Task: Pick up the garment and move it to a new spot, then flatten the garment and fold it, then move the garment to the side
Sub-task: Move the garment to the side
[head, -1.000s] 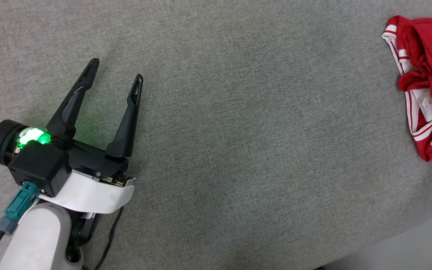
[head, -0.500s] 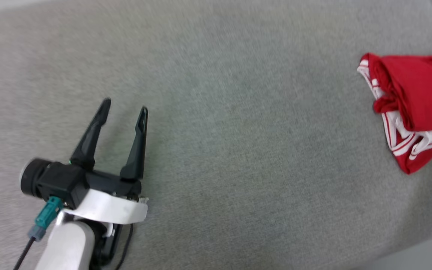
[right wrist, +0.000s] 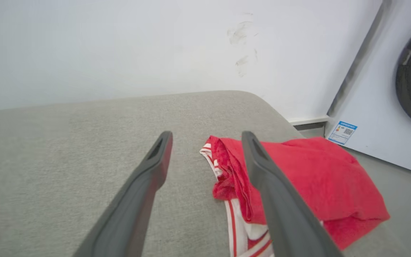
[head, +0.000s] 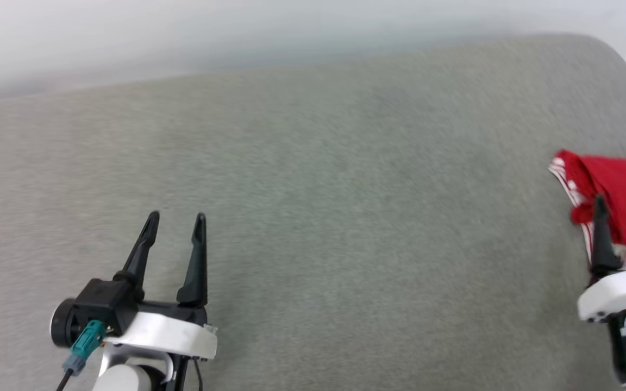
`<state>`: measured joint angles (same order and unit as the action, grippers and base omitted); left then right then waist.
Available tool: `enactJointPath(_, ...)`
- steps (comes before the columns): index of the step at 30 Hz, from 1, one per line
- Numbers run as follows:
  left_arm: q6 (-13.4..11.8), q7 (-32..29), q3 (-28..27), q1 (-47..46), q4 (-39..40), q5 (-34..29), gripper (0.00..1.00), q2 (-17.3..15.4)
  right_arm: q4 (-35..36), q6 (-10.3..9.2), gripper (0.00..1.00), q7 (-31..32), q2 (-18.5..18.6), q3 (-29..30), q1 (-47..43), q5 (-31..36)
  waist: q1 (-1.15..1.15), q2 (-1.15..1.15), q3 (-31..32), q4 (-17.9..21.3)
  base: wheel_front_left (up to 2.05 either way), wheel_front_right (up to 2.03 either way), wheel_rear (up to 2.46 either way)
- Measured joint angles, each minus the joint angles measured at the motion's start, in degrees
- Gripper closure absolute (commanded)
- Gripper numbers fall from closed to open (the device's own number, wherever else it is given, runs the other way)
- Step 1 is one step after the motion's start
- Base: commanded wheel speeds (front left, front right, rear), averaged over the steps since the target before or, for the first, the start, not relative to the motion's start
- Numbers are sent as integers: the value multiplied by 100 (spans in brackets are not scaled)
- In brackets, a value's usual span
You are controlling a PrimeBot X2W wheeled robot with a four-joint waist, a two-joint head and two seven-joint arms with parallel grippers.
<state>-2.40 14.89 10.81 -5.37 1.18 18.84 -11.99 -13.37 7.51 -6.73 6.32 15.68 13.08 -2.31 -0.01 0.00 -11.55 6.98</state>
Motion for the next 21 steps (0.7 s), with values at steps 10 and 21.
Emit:
enactJointPath(10, -113, 10, -532, 497, -88, -189, 0, 76, 1026, 0, 0, 220, -264, -764, -778, -166, 0, 0, 674, -618, 0, 0, 0)
enactJointPath(21, 21, 11, -642, 1117, -130, -280, 0, 162, 2109, 0, 0, 650, -325, -1025, -1907, -204, -1, 0, 1283, -688, 0, 0, 0)
